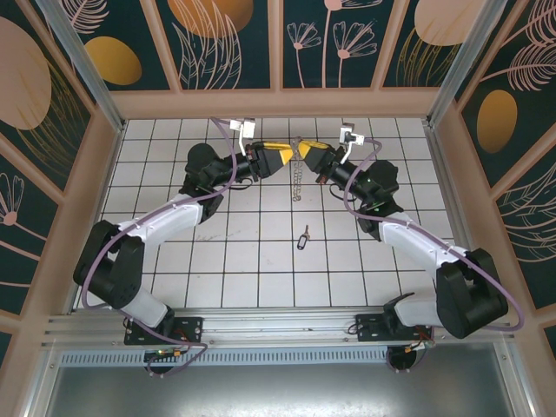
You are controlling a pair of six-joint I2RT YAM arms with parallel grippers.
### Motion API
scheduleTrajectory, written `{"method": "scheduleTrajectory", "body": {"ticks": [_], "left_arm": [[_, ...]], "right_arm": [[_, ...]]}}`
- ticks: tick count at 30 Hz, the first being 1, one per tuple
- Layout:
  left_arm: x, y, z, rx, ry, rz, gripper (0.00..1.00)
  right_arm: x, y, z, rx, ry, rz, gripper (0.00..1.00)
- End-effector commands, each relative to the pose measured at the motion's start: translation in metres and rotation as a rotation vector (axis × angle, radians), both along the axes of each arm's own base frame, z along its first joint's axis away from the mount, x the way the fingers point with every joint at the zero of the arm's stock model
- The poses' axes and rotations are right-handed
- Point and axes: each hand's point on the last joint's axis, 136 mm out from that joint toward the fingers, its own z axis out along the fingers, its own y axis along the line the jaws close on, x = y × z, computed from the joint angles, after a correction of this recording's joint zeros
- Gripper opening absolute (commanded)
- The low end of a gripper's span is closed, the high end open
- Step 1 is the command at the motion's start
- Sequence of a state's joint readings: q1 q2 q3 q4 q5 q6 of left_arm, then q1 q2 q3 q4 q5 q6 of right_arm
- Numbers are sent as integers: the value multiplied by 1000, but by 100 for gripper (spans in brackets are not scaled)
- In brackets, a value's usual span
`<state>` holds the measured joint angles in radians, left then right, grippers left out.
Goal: Put the keys on the keyring
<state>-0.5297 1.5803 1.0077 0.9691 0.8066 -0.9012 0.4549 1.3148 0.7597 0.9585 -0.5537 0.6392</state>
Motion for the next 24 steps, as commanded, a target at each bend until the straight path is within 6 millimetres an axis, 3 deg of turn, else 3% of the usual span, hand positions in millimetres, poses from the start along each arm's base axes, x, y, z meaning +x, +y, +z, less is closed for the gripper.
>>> {"method": "scheduleTrajectory", "body": {"ticks": [1,14,20,24], "left_arm": [[-6,-1,22,-52,-58,-36,42],[-4,-5,14,-54,-32,-54,41],[-6,-5,12,-55,-30,-61,30],[-11,-3,11,-61,-35,-67,29]], "right_arm": [[-12,4,15,39,-68,41,0],[-10,9,11,34,-60,52,0],[-9,9,10,31,-58,46,0],[-7,9,9,30,-54,36,0]]}}
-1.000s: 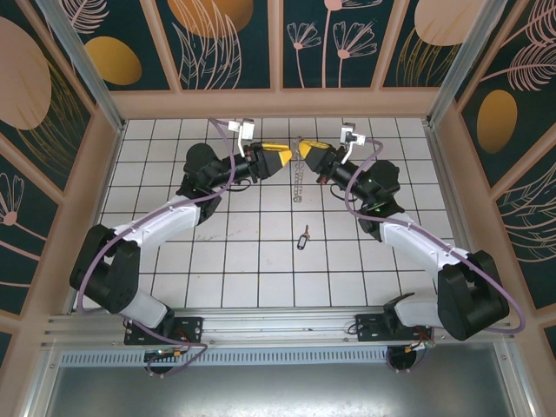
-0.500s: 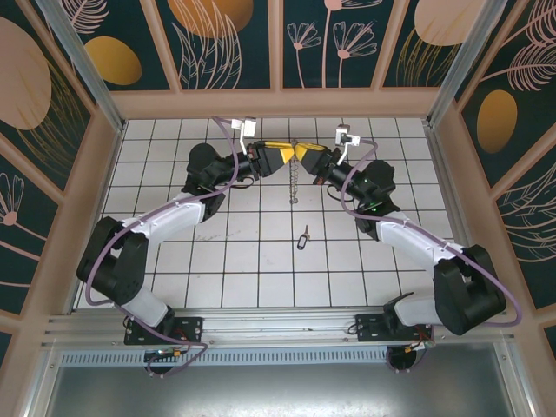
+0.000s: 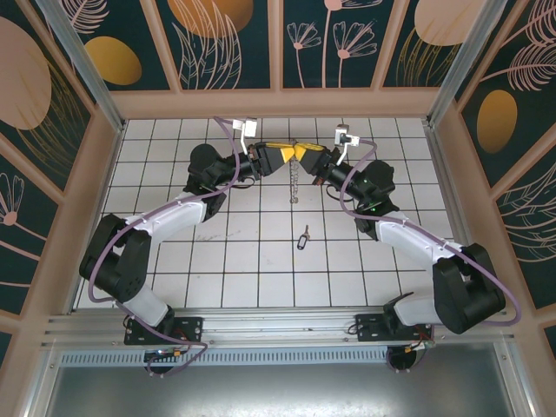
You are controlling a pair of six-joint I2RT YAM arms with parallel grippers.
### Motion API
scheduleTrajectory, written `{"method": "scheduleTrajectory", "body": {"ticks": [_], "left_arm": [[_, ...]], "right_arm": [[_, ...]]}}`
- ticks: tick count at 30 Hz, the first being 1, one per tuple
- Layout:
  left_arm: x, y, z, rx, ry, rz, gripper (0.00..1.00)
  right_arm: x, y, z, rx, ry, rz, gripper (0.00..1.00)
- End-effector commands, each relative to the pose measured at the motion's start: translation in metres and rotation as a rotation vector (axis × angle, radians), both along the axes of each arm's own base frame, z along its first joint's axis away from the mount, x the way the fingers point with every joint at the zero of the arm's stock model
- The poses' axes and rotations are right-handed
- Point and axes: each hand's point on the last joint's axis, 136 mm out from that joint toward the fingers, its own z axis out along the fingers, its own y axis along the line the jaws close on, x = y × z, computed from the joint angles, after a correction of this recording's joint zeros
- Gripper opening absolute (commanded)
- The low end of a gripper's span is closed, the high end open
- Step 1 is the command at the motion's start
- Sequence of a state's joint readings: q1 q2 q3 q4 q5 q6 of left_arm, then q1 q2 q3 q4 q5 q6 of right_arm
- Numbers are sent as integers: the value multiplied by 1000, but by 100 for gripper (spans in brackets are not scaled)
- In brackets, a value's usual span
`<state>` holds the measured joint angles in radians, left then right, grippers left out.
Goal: Put the keys on the keyring
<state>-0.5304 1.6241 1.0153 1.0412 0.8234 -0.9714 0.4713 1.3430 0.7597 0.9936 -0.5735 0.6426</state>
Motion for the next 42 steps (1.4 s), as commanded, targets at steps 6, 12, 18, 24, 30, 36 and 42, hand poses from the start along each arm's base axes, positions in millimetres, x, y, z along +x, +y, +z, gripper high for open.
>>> {"method": "scheduleTrajectory", "body": {"ticks": [6,12,18,24,30,36,42], "left_arm": [[-18,3,12,-40,-73,-43,23],[-23,1,11,-45,-80,-59,17],[-20,-1,12,-52,-82,-53,10],[-11,-4,12,-58,-85,-33,0],[-1,-6,8,-59,-100,6,0],[9,-9,-2,-42,-116,38,0],[15,-14,-16,-15,-120,37,0]], "right_arm": [[-3,-1,13,33,-44,-5,0],[-3,-1,14,40,-37,-1,0],[-3,0,14,42,-33,6,0],[3,3,7,29,-14,0,0],[10,3,0,18,8,-11,9],[22,-3,-6,30,36,-23,33],[33,-24,-7,64,60,-44,62]]}}
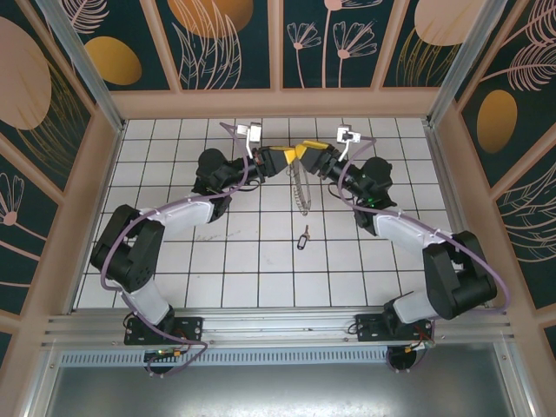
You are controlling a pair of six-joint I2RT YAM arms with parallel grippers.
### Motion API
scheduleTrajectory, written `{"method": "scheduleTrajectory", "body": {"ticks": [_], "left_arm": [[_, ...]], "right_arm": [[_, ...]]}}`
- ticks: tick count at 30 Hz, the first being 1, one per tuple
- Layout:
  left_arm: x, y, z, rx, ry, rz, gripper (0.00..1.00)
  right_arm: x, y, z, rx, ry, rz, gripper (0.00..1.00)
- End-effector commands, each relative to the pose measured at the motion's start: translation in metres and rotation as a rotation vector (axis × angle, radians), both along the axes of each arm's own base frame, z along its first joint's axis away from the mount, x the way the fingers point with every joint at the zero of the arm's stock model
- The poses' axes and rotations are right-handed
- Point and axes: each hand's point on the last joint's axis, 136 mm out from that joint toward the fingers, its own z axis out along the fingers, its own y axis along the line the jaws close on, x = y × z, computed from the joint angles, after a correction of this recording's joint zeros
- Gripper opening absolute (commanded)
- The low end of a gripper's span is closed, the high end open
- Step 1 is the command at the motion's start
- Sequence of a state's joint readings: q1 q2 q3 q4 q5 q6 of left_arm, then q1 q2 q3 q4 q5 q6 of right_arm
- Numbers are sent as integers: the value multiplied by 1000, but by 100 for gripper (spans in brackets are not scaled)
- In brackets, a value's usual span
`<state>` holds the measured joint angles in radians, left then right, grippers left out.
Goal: Put the keys on the keyring
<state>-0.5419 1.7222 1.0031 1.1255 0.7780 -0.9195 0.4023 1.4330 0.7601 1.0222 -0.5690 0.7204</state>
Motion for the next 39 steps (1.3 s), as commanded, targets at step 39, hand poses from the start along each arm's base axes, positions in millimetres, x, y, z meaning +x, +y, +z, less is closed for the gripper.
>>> {"method": "scheduleTrajectory", "body": {"ticks": [39], "left_arm": [[1,-11,23,165,-294,25,0]], "right_arm": [[-41,-24,10,-17,-76,125,45]]}}
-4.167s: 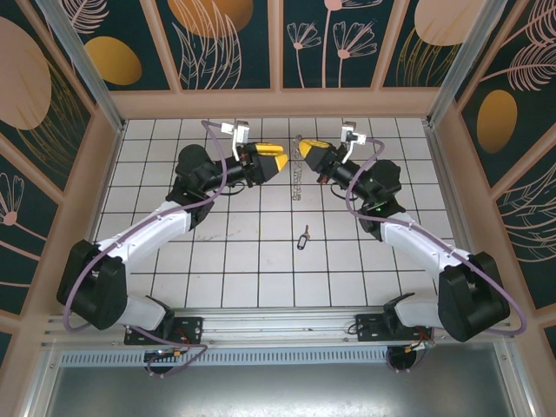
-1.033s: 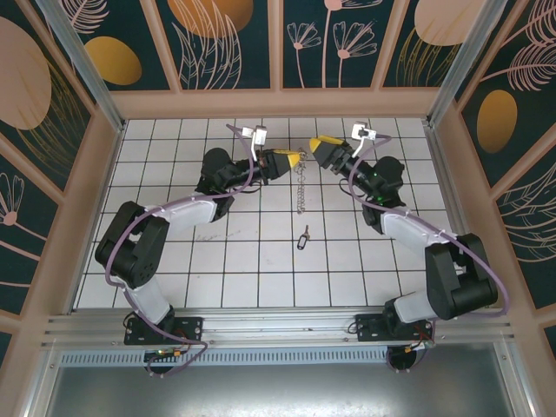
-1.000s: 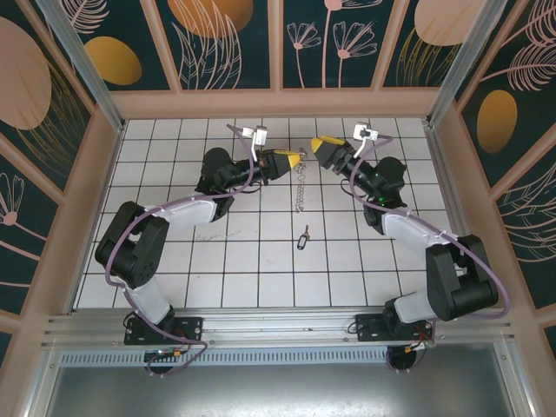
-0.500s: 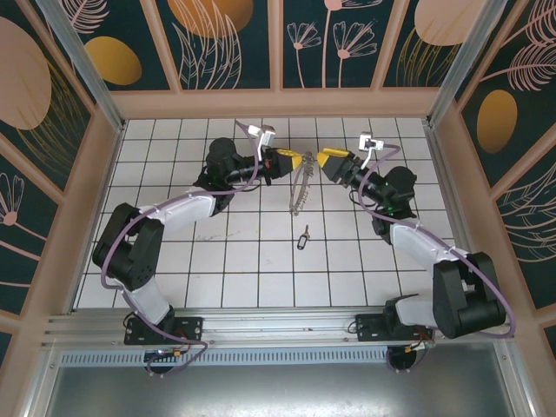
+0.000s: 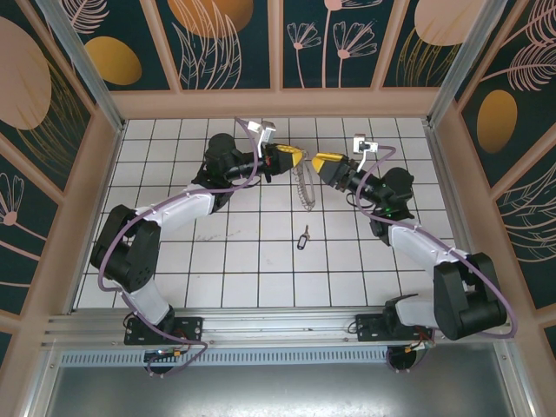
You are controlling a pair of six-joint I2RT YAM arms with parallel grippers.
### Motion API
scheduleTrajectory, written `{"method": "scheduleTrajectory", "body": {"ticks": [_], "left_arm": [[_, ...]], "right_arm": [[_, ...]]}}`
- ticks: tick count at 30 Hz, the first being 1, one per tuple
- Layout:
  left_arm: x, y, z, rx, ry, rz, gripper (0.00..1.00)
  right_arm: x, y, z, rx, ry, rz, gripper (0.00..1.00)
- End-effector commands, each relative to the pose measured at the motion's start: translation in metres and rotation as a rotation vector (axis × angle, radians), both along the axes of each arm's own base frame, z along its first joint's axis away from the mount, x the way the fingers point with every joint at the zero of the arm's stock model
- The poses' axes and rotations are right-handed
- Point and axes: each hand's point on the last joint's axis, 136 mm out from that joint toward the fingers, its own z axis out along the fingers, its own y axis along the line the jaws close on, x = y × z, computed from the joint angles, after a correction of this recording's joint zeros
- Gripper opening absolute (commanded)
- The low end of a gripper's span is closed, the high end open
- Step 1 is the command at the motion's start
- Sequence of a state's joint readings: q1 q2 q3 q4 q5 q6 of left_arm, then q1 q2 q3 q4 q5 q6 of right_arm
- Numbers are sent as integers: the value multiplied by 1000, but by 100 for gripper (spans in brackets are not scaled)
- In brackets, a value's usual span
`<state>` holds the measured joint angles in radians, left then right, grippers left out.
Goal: Put the keys on the keyring
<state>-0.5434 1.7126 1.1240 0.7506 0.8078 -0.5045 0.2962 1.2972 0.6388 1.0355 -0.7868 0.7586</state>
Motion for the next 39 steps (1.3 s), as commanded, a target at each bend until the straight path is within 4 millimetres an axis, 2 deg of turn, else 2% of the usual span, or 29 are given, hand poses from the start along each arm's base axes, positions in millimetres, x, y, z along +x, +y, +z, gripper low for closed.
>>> {"method": "scheduleTrajectory", "body": {"ticks": [1,14,20,34,39], "left_arm": [[-11,1,40,-55,-97,-21,0],[-16,2,44,-71,-93,-44,0],[-16,2,42,-72,-86,-47,0],[-18,1,42,-80,-77,-58,0],[-17,1,43,-80,-67,-58,0]], "right_arm": [[-1,4,14,15,-62,15,45],[15,17,10,27,-48,42,39],[15,20,10,30,-50,56,30],[16,23,9,23,-54,68,0],[15,26,10,4,-80,81,0]]}}
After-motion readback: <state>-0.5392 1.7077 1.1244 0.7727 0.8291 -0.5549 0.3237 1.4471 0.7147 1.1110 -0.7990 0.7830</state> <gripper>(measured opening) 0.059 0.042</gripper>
